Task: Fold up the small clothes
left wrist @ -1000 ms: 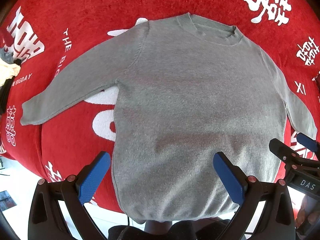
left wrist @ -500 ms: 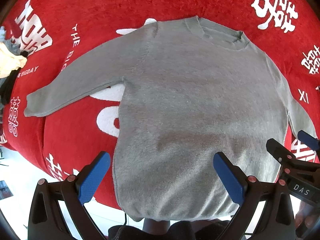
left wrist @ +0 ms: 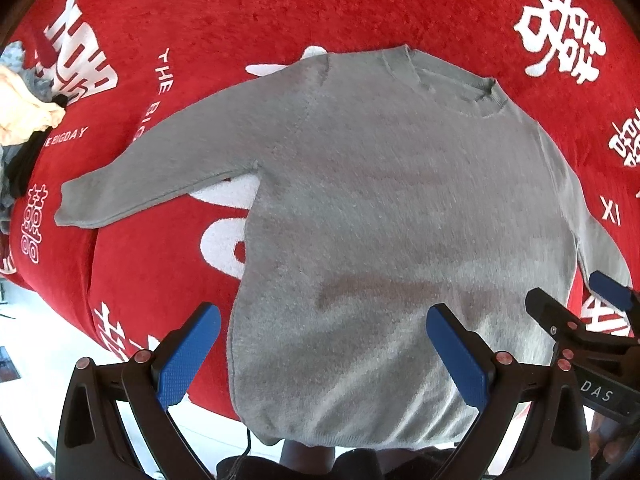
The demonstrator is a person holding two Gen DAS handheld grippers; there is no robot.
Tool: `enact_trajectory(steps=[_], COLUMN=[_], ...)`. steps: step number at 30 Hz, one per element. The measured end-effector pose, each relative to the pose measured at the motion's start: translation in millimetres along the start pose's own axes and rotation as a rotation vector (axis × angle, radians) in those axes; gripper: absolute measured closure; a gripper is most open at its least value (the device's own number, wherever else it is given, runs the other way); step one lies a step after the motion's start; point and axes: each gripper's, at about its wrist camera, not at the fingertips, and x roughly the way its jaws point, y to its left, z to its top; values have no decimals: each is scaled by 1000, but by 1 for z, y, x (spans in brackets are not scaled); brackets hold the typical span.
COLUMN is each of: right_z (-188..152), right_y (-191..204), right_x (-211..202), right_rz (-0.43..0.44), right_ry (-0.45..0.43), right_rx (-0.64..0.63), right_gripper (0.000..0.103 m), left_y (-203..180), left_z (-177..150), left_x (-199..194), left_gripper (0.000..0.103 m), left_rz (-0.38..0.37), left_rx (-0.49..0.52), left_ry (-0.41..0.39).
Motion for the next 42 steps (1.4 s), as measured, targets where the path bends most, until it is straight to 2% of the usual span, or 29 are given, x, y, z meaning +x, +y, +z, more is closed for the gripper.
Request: enact_trajectory(steps=[7, 11, 13, 16, 19, 21, 24, 26, 30, 33, 37, 42], right_z=[-1, -1, 0, 4, 12, 17, 21, 21, 21, 21, 23, 28], right_y=[6, 21, 30, 51, 81, 104, 140, 160, 187, 201, 214, 230], right_x=[6, 14, 17, 19, 25, 32, 44, 50, 62, 68, 74, 77], right_rz=[100, 171, 218, 292, 323, 341, 354, 349, 354, 339, 320, 303], right_ry=[5, 9, 18, 16, 26, 52, 81, 91, 116, 134, 153, 167], right_rx=[9, 9, 21, 33, 0, -19, -50, -74, -97, -117, -130, -149], right_gripper=[1, 1, 1, 1, 1, 1, 1, 1, 1, 1, 1, 1], left_y=[38, 74, 103, 148, 192, 229, 279, 316, 360, 373, 385, 386], left_z=[6, 11, 14, 16, 16, 15, 13, 12, 12, 19, 34, 40], left_x=[0, 14, 25, 39, 52, 61, 78, 96, 133, 144, 157, 173], left_gripper=[0, 0, 0, 0, 0, 0, 0, 0, 0, 0, 0, 0], left_rz=[-108, -140, -161, -140, -131, -127, -181, -247, -353, -408, -516, -490], left_rx=[-105, -175, -234, -322, -404, -459, -545, -627, -733, -734, -736, -699], left_ry=[-106, -102, -89, -75, -67, -92, -124, -139, -137, -166, -200, -201])
